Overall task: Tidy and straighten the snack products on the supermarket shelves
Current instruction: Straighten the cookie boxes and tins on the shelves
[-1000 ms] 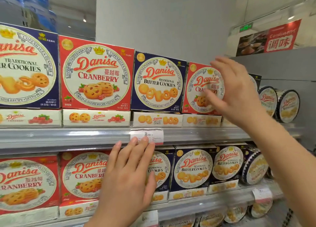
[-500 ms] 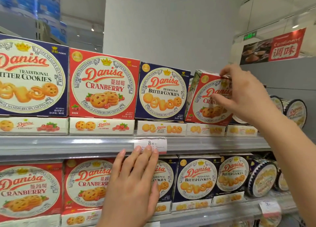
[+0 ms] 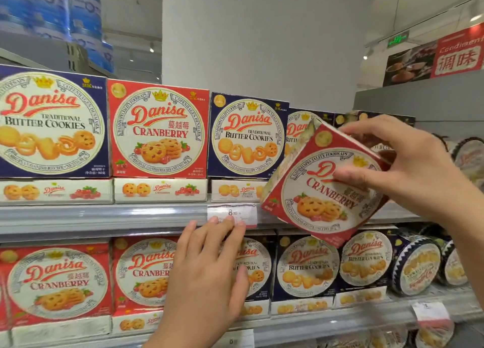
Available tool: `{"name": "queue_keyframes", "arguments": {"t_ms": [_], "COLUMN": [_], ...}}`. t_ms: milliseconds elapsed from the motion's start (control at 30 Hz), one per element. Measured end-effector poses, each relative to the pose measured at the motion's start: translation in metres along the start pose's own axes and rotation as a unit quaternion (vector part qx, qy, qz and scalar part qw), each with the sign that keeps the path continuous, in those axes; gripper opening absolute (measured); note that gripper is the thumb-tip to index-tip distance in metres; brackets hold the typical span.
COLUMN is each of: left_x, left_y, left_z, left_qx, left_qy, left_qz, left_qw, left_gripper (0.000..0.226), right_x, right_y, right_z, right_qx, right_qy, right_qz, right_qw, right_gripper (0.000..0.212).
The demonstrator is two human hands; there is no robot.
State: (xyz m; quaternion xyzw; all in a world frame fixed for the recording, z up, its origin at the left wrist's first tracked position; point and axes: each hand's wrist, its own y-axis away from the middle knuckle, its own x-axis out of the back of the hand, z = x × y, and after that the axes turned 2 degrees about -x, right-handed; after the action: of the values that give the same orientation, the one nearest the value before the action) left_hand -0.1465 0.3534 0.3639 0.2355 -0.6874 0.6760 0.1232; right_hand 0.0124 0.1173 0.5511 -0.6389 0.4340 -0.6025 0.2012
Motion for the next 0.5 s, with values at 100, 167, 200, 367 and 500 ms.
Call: {"name": "queue_keyframes", "arguments": {"t_ms": [100,167,200,367,500], "left_x": [0.031,0.06,0.075,0.135,0.177], "left_y": [-0.005,-0.006,-0.005,0.0,-0.007], "left_z": [-0.015,-0.03,-0.038,-0.087,-0.118], "left_qx": [0.03,0.085,0.113,0.213,0.216], "left_qy": [0.137,0.192,0.205,0.2,0.134], "left_qz": [0.049,0.107,0.136,0.221,0.186], "left_qw": [0.989,0.972,0.963,0.931,0.949], "left_gripper": [0.034,0.027,0.027,0.028,0.025], "right_x": [-0.036,-0.068,-0.085,-0.158,-0.181], "right_y": [0.015,0.023,0.027,0.031,0.014], "right_z": [-0.004,-0.011,-0.015,-0.048,-0.074], "right_qx": [-0.032,-0.054,-0.058,-0.054,-0.03], "right_qy": [-0.132,-0.23,-0.27,-0.384,-0.414], "right_qz": [-0.02,-0.024,-0.026,-0.035,-0.019], "right_qw": [0.991,0.971,0.961,0.921,0.91], "right_gripper": [0.054,0.049,0.048,0.048,0.051]}}
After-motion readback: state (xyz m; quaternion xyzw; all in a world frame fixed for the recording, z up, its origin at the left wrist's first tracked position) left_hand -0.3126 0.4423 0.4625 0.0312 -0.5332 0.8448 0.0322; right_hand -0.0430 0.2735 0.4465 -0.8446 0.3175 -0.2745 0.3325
